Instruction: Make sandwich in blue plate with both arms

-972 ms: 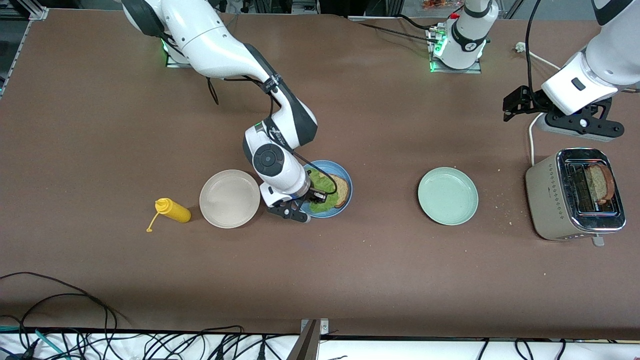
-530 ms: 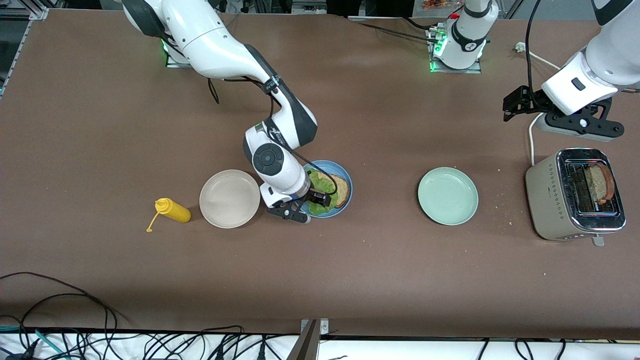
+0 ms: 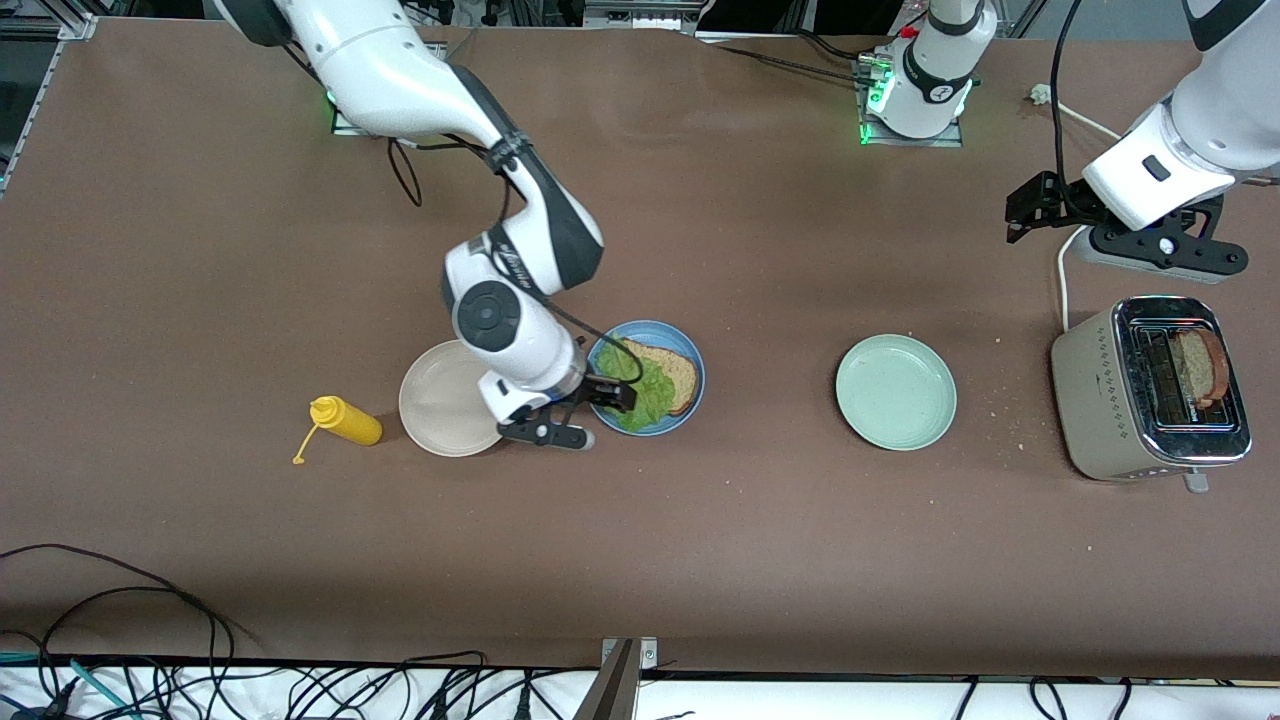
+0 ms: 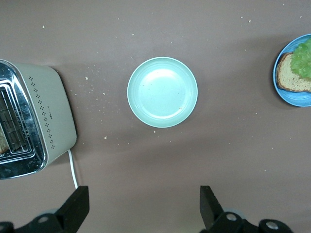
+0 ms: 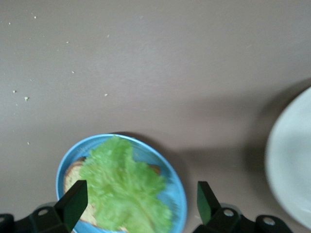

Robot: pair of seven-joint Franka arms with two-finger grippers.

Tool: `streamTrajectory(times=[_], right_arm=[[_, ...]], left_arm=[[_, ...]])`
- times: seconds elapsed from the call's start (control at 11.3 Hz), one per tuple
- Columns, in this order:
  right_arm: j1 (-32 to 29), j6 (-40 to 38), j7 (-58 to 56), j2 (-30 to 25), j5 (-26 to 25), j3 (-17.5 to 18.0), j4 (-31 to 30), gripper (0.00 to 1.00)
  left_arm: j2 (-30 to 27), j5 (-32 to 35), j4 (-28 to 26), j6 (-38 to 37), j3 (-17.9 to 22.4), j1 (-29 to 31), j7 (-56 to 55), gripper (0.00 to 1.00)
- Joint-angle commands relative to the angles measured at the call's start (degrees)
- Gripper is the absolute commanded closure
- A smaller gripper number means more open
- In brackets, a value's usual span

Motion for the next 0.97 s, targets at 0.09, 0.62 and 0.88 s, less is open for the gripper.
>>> streamTrajectory(times=[0.09,0.62,0.88], right_arm=[[-7.3,-6.7,-16.5,-11.2,-0.7,0.7,-9.5,0.0],[-17.4,-13.7,-33.7,-19.8,-2.5,0.6,-17.5,0.0],[-21.3,-18.9,-35.5,-23.1,-7.6,0.6,-17.5,0.0]], left_arm=[[0.3,-1.0,1.3,-1.1,0.0,0.3,0.5,0.0],[0.3,-1.0,1.2,-1.5,0.0,0.4,0.5,0.0],[0.3,-1.0,1.2,-1.5,-0.1,0.2,0.4,0.0]])
